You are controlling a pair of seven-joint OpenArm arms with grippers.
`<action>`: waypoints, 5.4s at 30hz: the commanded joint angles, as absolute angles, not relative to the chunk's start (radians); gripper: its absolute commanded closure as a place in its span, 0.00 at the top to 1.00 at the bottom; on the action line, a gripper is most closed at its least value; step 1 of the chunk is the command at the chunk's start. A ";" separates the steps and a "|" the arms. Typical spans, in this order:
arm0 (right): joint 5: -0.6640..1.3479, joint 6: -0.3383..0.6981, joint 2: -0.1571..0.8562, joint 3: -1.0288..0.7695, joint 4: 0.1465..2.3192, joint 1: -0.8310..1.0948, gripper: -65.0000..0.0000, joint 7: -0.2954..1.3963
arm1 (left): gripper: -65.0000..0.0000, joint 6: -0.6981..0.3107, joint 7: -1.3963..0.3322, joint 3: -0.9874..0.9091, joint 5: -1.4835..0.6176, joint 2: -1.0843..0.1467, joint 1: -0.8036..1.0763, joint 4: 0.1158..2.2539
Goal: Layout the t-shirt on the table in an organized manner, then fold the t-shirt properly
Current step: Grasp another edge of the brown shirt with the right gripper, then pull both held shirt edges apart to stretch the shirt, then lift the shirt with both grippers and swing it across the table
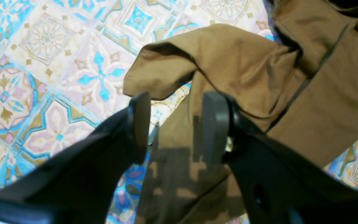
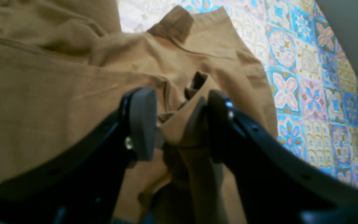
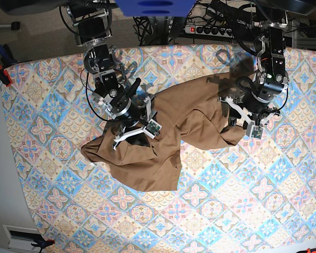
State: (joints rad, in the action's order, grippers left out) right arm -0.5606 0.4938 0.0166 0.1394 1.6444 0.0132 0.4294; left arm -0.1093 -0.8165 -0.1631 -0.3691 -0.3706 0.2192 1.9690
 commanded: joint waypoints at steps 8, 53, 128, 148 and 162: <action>-0.559 0.483 0.015 0.077 1.632 -0.005 0.05 0.410 | 0.41 -0.110 -0.800 -0.166 -0.378 -0.378 0.206 1.983; -0.283 0.483 -0.139 -0.645 1.896 0.317 0.00 0.403 | 0.68 -0.295 -0.802 -0.127 -0.619 -0.288 0.360 2.023; -0.283 0.542 0.102 -0.449 1.486 -0.705 0.00 0.820 | 0.00 -0.259 -1.040 -0.067 -0.449 -0.272 -0.897 1.323; -0.285 0.469 0.216 -0.449 0.826 -1.199 0.00 0.532 | 0.00 -0.260 -0.773 0.094 -0.398 -0.300 -1.293 0.842; -0.283 0.464 0.236 -0.447 0.823 -1.225 0.00 0.530 | 0.00 -0.262 -0.863 0.094 -0.406 -0.295 -1.279 0.877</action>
